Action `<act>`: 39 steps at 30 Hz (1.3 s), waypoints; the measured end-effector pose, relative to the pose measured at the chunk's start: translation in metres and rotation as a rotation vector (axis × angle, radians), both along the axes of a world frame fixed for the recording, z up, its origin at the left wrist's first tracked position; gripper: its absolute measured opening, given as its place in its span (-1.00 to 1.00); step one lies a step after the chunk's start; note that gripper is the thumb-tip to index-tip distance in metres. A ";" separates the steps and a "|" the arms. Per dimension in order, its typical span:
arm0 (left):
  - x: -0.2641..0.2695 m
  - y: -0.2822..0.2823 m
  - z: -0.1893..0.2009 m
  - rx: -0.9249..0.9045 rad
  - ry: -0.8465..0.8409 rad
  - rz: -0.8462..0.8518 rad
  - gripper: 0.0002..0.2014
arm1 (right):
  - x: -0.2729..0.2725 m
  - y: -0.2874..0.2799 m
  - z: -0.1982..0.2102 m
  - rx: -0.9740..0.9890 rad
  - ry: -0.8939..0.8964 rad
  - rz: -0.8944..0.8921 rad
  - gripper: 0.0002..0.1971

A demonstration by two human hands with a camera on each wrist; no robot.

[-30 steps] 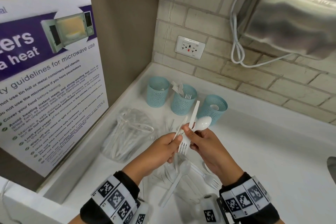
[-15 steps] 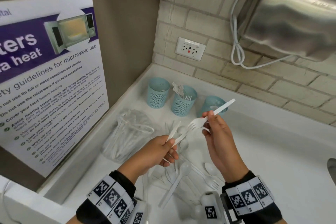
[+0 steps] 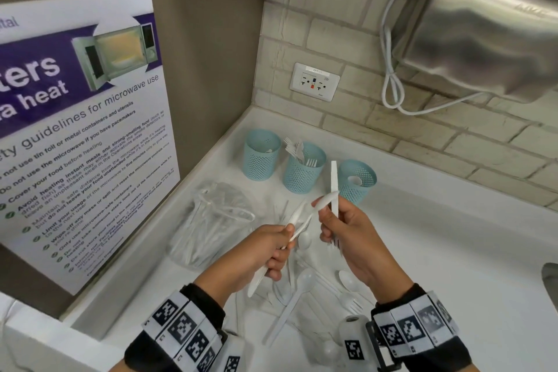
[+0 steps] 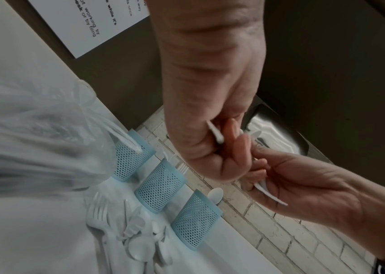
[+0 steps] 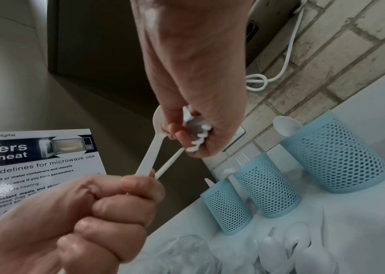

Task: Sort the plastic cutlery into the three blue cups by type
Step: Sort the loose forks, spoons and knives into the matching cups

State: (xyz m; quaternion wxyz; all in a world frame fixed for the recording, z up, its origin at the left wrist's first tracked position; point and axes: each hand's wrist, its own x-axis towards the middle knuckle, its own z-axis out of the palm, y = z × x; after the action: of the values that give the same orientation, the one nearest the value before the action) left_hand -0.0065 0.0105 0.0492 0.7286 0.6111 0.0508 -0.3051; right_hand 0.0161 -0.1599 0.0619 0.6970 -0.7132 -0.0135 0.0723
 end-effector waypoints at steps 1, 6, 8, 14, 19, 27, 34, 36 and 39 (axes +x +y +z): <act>0.000 0.001 0.000 0.002 0.002 -0.006 -0.61 | 0.001 0.000 0.001 0.005 -0.004 -0.031 -0.92; 0.001 0.005 -0.001 0.001 0.037 0.017 -0.65 | 0.004 -0.003 0.004 -0.006 -0.067 -0.097 -0.96; 0.001 0.004 -0.003 0.036 0.037 0.057 -0.67 | 0.007 -0.006 0.004 -0.021 -0.123 -0.139 -0.97; 0.004 0.006 -0.012 0.138 0.019 0.153 -0.70 | 0.022 -0.039 0.021 -0.150 -0.384 -0.511 -0.85; 0.005 0.003 -0.012 0.113 0.004 0.162 -0.67 | 0.052 -0.067 0.024 -0.444 -0.468 -0.746 -0.81; 0.005 0.004 -0.011 -0.001 -0.058 0.165 -0.69 | 0.083 -0.083 -0.017 -0.714 -0.307 -0.609 -0.82; 0.004 0.004 -0.010 0.036 -0.203 0.265 -0.72 | 0.050 -0.031 -0.004 -0.166 -0.168 -0.419 -0.71; 0.005 0.003 -0.009 0.060 -0.225 0.286 -0.73 | 0.043 -0.022 -0.002 -0.072 -0.073 -0.307 -0.70; 0.004 0.004 -0.006 0.041 -0.244 0.320 -0.79 | 0.040 -0.016 -0.002 -0.032 -0.023 -0.227 -0.73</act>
State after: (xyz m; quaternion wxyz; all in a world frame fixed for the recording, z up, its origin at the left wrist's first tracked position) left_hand -0.0022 0.0144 0.0431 0.7559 0.6425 0.0649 -0.1080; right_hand 0.0560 -0.1755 0.0599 0.6892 -0.7219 0.0606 -0.0153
